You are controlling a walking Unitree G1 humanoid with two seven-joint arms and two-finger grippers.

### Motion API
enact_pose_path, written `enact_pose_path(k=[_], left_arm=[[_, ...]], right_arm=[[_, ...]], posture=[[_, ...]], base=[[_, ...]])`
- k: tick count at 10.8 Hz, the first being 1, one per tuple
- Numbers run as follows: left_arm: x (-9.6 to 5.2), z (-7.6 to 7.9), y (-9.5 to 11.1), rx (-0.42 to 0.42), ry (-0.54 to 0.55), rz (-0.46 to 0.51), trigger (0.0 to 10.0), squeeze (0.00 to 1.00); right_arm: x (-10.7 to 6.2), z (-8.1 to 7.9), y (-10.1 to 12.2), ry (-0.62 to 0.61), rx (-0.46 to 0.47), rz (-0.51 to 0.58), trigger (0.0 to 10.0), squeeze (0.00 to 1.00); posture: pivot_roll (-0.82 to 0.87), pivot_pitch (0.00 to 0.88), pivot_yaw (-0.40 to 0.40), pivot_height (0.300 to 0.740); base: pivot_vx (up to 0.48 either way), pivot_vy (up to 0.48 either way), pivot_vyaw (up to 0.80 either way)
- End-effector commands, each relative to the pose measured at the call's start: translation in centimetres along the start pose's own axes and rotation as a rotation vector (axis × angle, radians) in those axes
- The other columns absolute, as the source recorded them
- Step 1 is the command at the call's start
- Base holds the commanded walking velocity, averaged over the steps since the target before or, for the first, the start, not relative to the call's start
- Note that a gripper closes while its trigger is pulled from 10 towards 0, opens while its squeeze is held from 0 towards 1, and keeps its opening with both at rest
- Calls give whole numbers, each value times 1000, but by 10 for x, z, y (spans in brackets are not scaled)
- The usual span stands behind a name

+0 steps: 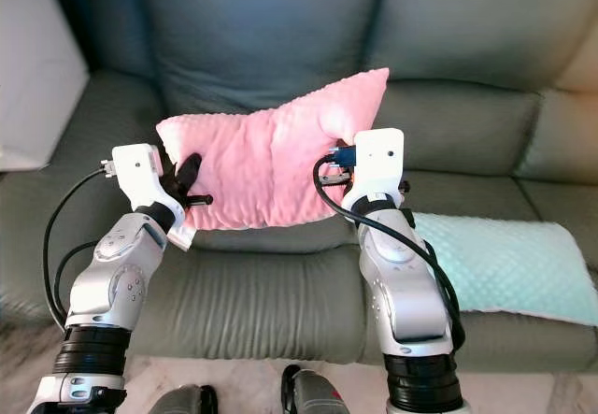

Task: Move the pillow to the sofa

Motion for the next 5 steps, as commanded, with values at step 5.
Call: enact_pose_path(k=[5], left_arm=[[1,10,-6,47,-47,-31,10000,0]], right_arm=[[-1,3,4,-7,-5,17,10000,0]], posture=[[-140,206,-56,740]], base=[[0,480,0]])
Point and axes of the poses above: a point about 5 cm out from each wrist's last joint towards the gripper, its own x axis pointing out of the wrist towards the gripper, its own y axis along the axis of the wrist's last joint, z = x × y, the point moved 3 cm from there along x, pointing out of the wrist towards the gripper, and after that the axes turned 7 degrees about x, right-handed, at the moved point
